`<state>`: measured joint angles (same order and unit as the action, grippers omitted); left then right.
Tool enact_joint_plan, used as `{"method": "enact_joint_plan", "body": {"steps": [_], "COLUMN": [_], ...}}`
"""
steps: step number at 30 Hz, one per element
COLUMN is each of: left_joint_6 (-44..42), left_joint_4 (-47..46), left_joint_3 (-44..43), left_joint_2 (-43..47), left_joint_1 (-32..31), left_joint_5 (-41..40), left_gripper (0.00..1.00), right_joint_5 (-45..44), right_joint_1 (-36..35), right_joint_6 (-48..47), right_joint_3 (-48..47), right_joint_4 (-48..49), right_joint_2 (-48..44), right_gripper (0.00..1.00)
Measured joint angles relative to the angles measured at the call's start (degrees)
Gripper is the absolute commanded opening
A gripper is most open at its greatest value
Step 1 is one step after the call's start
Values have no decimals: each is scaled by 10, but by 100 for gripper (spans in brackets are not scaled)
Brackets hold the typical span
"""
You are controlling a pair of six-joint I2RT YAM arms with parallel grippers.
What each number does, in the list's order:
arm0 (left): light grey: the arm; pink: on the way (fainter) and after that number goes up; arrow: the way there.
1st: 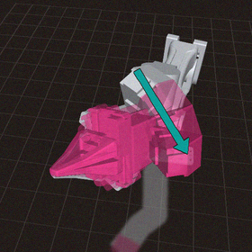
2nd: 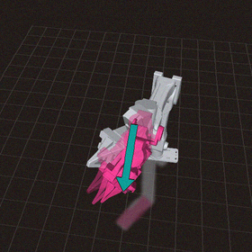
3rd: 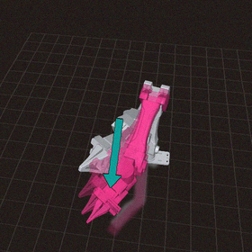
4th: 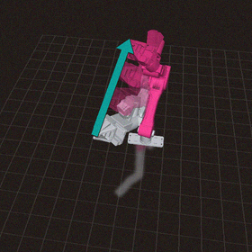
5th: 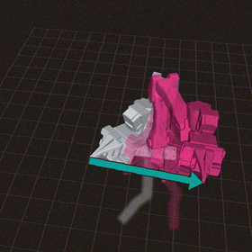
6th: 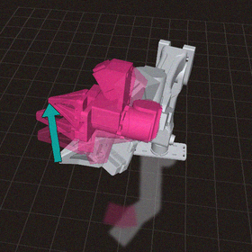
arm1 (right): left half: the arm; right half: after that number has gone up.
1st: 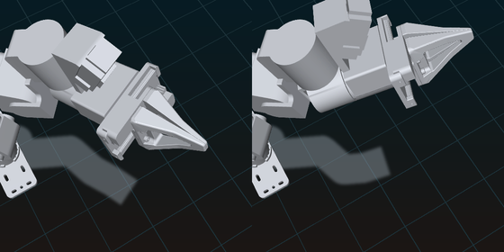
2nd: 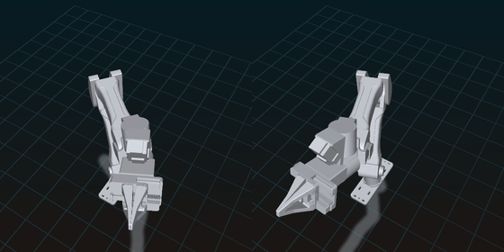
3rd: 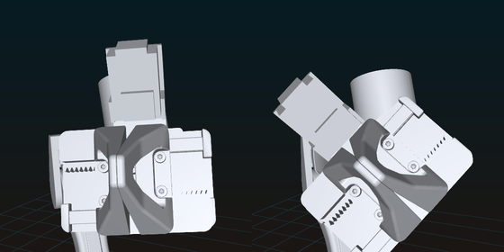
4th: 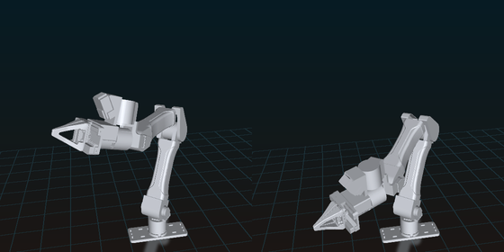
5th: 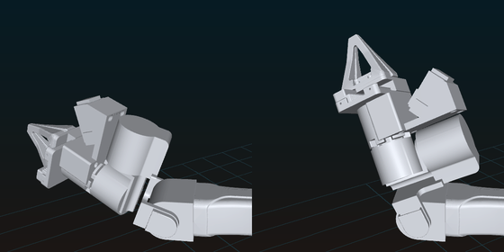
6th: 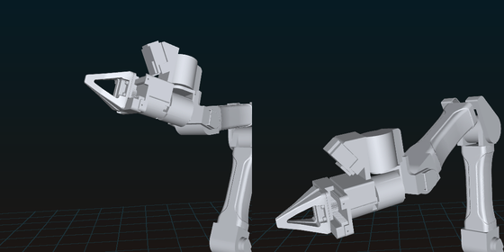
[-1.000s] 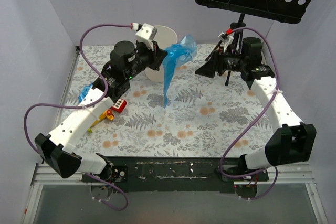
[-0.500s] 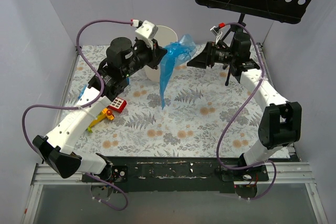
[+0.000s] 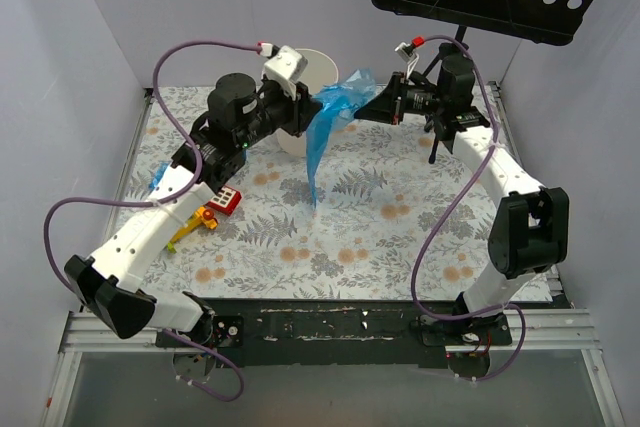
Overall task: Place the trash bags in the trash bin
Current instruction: Unfold the trash bag at the center of the board.
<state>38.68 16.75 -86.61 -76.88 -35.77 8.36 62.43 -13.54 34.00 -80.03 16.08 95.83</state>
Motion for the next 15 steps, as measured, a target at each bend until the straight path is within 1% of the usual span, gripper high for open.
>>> {"method": "enact_joint_plan", "body": {"steps": [1, 2, 3, 6, 10, 13, 15], "left_joint_6": [-10, -22, -37, -87, -148, -180, -198], "left_joint_4": [1, 2, 5, 12, 12, -6, -38], "left_joint_3": [3, 8, 15, 59, 133, 151, 151], "left_joint_2": [-2, -3, -4, 2, 34, 53, 57], "left_joint_1": [0, 0, 0, 0, -1, -10, -17], "left_joint_5": [2, 6, 11, 37, 80, 92, 97], "left_gripper": [55, 63, 66, 71, 78, 82, 83], "right_joint_5": [-2, -5, -12, -56, -137, -184, -207], "right_joint_1": [-1, -1, -2, -4, -5, -10, -13], "right_joint_6": [-12, -28, -46, -115, -194, -238, -256], "right_joint_3": [1, 3, 7, 11, 3, -9, -10], "right_joint_4": [-9, -24, -44, -139, -267, -331, -358], "right_joint_2": [-3, -8, -15, -45, -81, -92, -97], "right_gripper": [1, 1, 1, 1, 1, 1, 1]}}
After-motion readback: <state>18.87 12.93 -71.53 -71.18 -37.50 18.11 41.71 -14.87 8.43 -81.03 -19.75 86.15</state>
